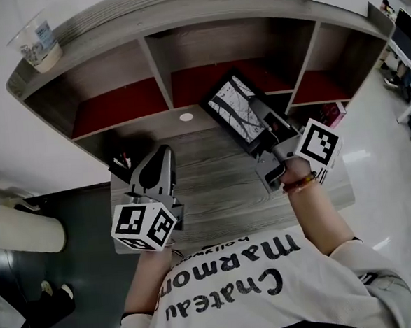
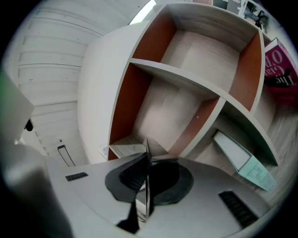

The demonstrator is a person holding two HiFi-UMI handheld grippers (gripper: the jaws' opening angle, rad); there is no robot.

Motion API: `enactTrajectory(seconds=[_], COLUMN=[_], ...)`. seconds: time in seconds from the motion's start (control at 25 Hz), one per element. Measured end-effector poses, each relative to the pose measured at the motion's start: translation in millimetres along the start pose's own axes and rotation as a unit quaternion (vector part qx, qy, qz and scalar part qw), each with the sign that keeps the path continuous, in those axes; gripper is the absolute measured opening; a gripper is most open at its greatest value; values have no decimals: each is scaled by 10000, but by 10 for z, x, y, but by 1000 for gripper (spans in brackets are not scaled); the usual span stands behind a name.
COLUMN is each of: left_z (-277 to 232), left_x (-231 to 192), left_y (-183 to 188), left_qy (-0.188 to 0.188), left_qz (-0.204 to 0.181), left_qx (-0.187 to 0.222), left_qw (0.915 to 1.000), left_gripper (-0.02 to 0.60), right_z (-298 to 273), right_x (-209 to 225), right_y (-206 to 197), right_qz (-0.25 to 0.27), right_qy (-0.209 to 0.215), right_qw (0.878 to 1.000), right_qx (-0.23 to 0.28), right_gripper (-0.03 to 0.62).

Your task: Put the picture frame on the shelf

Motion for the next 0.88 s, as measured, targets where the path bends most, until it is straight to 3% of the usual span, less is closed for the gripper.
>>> enactTrajectory(seconds=[0.44, 0.88], left_z=[-339, -509], left_x=[-278, -483], left_y=[33, 122], left_qy=[-904, -1598], left_qz=[186, 361], left_qx=[-267, -235], left_qw=[9954, 9862], left_gripper=[23, 23], right_z=[-429, -561], right_x=[119, 191], right_y=[87, 104], right_qz=[295, 791], right_qy=[-993, -2032], right_qw=[9929, 9694], right_qx=[587, 1131], right_gripper=[28, 37])
Point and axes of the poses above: the fingertips, and each gripper's own axes: z backward along the fingers, x to its right, y out of its top, the point moved 2 cm from there along z, backward along the fingers, and after that the axes turned 10 degrees about x, right-handed, at the moved point
